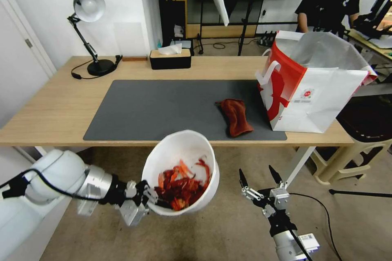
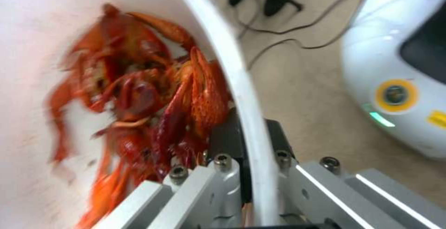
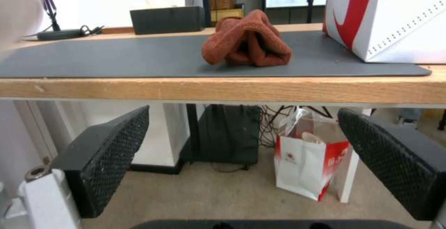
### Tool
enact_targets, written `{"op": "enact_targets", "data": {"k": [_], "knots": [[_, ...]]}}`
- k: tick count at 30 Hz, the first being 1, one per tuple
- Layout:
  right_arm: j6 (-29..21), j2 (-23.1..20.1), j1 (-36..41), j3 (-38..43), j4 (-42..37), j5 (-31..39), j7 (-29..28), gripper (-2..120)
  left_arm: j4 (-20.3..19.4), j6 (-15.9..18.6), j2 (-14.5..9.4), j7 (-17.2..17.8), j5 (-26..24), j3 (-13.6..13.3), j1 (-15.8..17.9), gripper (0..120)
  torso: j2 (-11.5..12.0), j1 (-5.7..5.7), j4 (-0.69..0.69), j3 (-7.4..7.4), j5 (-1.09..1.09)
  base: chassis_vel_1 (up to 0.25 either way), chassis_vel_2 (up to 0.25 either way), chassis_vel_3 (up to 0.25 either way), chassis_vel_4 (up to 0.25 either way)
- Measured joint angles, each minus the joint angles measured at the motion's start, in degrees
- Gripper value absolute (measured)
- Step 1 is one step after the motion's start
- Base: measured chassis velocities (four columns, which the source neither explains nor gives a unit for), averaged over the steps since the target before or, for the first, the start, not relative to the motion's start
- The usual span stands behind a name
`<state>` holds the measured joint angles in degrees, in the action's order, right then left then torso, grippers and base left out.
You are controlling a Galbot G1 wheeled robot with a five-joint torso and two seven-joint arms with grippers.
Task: Sweep shrimp from table into container with towel, then put container into takeout bag.
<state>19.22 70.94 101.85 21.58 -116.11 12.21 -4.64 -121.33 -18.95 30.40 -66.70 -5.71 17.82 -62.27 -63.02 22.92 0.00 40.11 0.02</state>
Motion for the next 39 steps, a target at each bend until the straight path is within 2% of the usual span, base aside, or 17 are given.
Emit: {"op": "enact_targets", "data": {"k": [2,3,8,9,11,19,22,23,26,27,30,31,33,35,37,39], "knots": [[0.0,0.1,0.1,0.0,0.0,-0.1,0.1,100,0.6,0.9,0.0,0.3,-1.4,-0.8,2.8,0,0.0,0.01,0.00,0.00,-0.02,0.000,0.000,0.000,0.000],[0.1,0.3,0.1,0.0,-0.1,-0.2,0.3,100,1.3,1.5,0.1,0.6,-2.2,-1.5,5.5,0,0.0,0.00,-0.01,0.00,-0.01,0.000,0.000,0.000,0.000],[0.1,0.5,0.2,-0.1,-0.1,-0.3,0.4,100,1.8,1.9,0.3,0.8,-2.5,-2.1,6.8,0,0.0,0.00,0.00,0.00,0.00,0.000,0.000,0.000,0.000],[0.1,1.0,0.2,-0.3,-0.4,-0.8,0.5,100,3.4,2.5,0.7,1.2,-3.2,-3.9,10.2,0,0.0,0.00,0.01,0.00,-0.02,0.000,0.000,0.000,0.000],[0.1,1.5,0.2,-0.5,-0.5,-1.3,0.6,100,4.5,2.8,1.3,1.4,-3.2,-5.3,12.5,0,0.0,0.01,0.00,0.00,-0.03,0.000,0.000,0.000,0.000],[0.1,2.2,0.2,-1.1,-0.6,-1.9,1.1,100,6.1,3.7,2.8,2.5,-3.2,-9.3,17.8,0,0.0,0.01,0.00,0.00,-0.02,0.000,0.000,0.000,0.000],[0.2,2.5,0.3,-1.1,-0.7,-2.1,1.4,100,7.6,4.3,4.2,4.0,-3.2,-14.0,23.2,0,0.0,0.00,0.00,0.00,-0.02,0.000,0.000,0.000,0.000],[0.2,2.5,0.3,-1.1,-0.7,-2.1,1.4,100,7.6,4.3,4.2,4.0,-3.2,-14.0,23.2,0,0.0,0.00,0.00,0.00,-0.02,0.000,0.000,0.000,0.000],[0.2,2.6,0.5,-1.1,-0.8,-2.1,1.7,100,9.2,4.6,5.6,5.5,-3.2,-18.8,28.9,0,0.0,0.01,0.00,0.00,0.00,0.000,0.000,0.000,0.000],[0.2,2.6,0.5,-1.1,-0.8,-2.1,1.7,100,9.2,4.6,5.6,5.5,-3.2,-18.8,28.9,0,0.0,0.01,0.00,0.00,0.00,0.000,0.000,0.000,0.000],[0.2,2.9,0.5,-1.1,-0.9,-2.3,1.9,100,11.7,4.9,7.8,6.9,-3.5,-23.0,33.9,0,0.0,0.01,0.00,0.00,-0.01,0.000,0.000,0.000,0.000],[0.2,2.9,0.5,-1.1,-0.9,-2.3,1.9,100,11.7,4.9,7.8,6.9,-3.5,-23.0,33.9,0,0.0,0.01,0.00,0.00,-0.01,0.000,0.000,0.000,0.000],[0.2,3.1,0.5,-1.0,-0.9,-2.4,2.0,100,13.9,4.9,9.8,7.5,-3.6,-25.5,37.0,0,0.0,0.01,0.00,0.01,-0.02,0.000,0.000,0.000,0.000],[0.2,3.2,0.5,-0.9,-0.9,-2.5,2.0,100,14.7,4.9,10.3,7.7,-3.6,-26.2,38.0,0,0.0,0.01,-0.01,0.00,-0.01,0.000,0.000,0.000,0.000],[0.2,3.3,0.5,-0.9,-0.9,-2.6,2.1,100,16.9,4.8,11.9,8.3,-3.6,-27.9,40.4,0,0.0,0.01,0.00,0.00,0.00,0.000,0.000,0.000,0.000],[0.2,3.3,0.5,-0.9,-0.9,-2.6,2.1,100,17.5,4.8,12.3,8.3,-3.6,-28.5,41.1,0,0.0,0.01,0.01,0.00,-0.01,0.000,0.000,0.000,0.000]]}}
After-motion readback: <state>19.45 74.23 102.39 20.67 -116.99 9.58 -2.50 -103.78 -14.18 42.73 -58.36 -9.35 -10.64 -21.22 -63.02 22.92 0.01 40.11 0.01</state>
